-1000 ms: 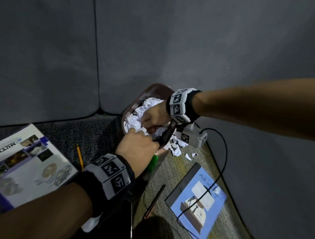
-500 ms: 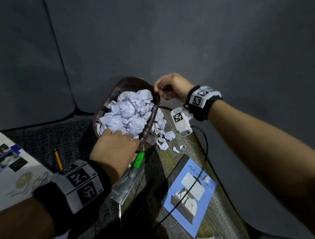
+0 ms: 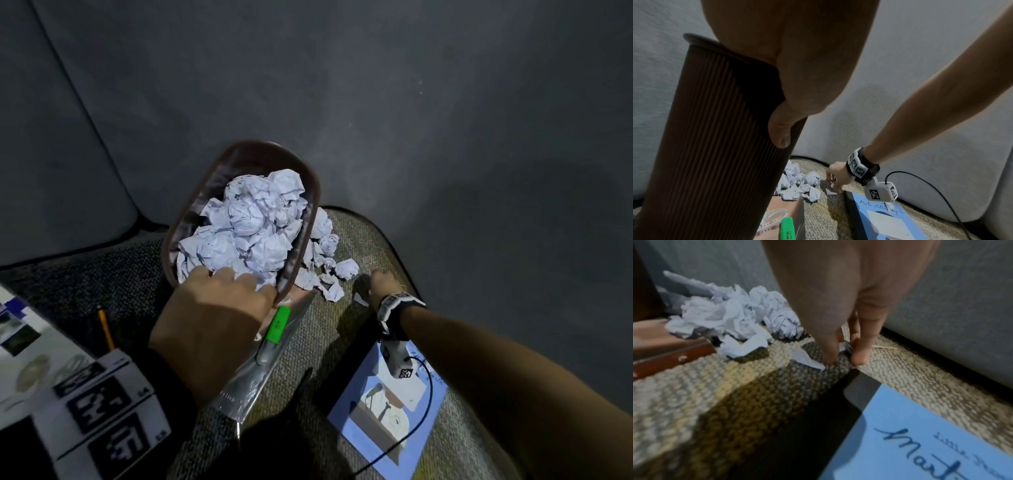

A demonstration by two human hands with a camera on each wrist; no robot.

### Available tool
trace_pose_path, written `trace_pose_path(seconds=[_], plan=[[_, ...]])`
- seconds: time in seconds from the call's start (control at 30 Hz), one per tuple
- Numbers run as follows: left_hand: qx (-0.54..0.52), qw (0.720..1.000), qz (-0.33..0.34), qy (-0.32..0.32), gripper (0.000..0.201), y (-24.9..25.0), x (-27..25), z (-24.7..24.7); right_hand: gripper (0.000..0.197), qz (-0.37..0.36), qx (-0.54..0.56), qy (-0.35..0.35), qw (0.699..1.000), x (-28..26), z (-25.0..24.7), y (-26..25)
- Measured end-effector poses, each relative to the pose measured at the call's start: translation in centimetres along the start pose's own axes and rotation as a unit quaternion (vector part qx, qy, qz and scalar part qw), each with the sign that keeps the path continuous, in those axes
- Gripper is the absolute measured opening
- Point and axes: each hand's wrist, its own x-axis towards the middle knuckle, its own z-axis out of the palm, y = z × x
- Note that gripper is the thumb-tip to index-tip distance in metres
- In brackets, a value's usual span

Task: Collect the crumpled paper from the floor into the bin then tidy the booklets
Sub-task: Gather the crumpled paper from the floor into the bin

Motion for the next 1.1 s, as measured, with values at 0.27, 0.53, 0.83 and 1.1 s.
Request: trace_pose_path(seconds=[0.27, 0.53, 0.83, 1.1], plan=[[-0.005, 1.0, 0.0, 0.009, 0.012, -0.1, 0.7, 0.3, 0.019, -0.057, 0.107, 0.199, 0.972, -0.7, -0.9, -0.8], [0.002, 0.999, 0.0, 0.032, 0.014, -0.2, 0.7, 0.5, 0.084, -0.218, -0.112, 0.06, 0.968, -2.1, 2.7, -2.4], [0.0, 0.999, 0.003, 0.034, 0.034, -0.6, 0.5, 0.6, 0.024, -0.166, 0.085, 0.113, 0.976, -0.6, 1.2, -3.3], [-0.006, 1.0, -0.003, -0.005, 0.043, -0.4, 0.2, 0.2, 0.029, 0.045, 0.187, 0.189, 0.963, 0.7, -2.1, 0.6]])
